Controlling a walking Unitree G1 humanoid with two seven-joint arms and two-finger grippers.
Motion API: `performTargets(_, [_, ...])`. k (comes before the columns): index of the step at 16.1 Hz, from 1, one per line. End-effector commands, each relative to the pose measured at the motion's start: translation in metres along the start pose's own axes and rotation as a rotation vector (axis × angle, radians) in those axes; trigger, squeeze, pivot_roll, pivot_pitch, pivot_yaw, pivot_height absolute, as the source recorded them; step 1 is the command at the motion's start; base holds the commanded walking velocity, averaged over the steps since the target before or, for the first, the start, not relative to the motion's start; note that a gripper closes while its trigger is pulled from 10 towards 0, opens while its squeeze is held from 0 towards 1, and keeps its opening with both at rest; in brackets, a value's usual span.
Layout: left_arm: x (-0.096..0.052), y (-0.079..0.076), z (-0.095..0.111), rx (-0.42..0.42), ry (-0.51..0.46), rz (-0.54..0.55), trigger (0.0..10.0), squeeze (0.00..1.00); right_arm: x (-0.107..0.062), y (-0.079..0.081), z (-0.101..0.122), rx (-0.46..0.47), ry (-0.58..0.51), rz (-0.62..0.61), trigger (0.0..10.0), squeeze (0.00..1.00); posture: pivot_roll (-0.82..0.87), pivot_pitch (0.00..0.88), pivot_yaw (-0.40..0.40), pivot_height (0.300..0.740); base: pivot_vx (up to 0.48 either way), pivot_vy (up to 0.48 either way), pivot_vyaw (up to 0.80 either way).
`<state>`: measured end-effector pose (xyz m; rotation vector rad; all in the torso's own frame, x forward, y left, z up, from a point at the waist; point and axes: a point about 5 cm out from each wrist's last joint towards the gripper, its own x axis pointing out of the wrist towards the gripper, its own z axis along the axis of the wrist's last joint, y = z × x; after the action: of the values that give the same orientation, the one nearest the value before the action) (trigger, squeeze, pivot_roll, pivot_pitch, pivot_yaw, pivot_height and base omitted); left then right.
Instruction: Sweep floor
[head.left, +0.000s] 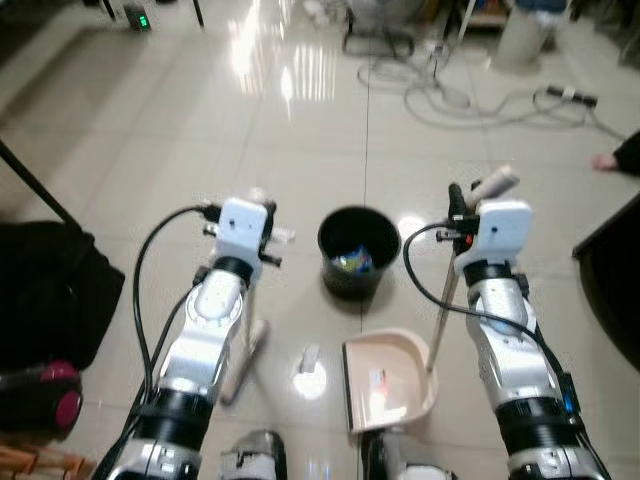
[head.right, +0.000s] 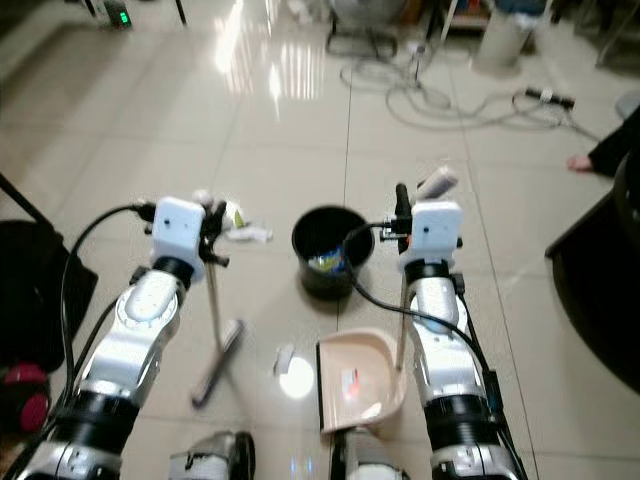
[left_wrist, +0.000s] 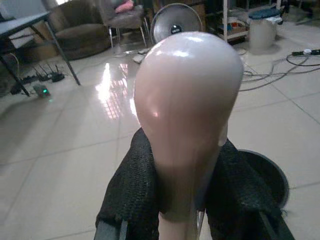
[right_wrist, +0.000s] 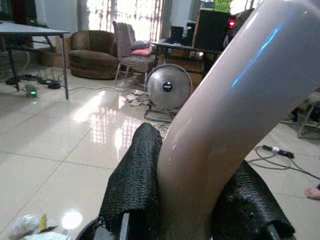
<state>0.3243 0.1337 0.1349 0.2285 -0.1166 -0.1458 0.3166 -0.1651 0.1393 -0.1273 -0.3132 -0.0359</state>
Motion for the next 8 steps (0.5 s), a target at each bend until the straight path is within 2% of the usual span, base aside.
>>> performTargets(1, [0.001, 0.000, 0.001, 0.017, -0.041, 0.025, 10.0, 0.00, -0.001, -0.003, 0.001, -0.022, -0.037, -0.026, 10.0, 0.00, 0.11, 0.364, -0.003, 0.740, 0.000, 0.000, 0.00])
performTargets(5, [-0.006, -0.008, 0.003, -0.008, -0.097, 0.019, 10.0, 0.00, -0.007, -0.001, 0.007, -0.102, -0.157, -0.095, 10.0, 0.00, 0.13, 0.411, 0.005, 0.740, 0.000, 0.000, 0.00])
performTargets(8, [-0.008, -0.014, 0.005, -0.043, -0.110, 0.000, 10.0, 0.00, -0.007, 0.007, 0.010, -0.084, -0.205, -0.094, 10.0, 0.00, 0.15, 0.453, 0.019, 0.740, 0.000, 0.000, 0.00])
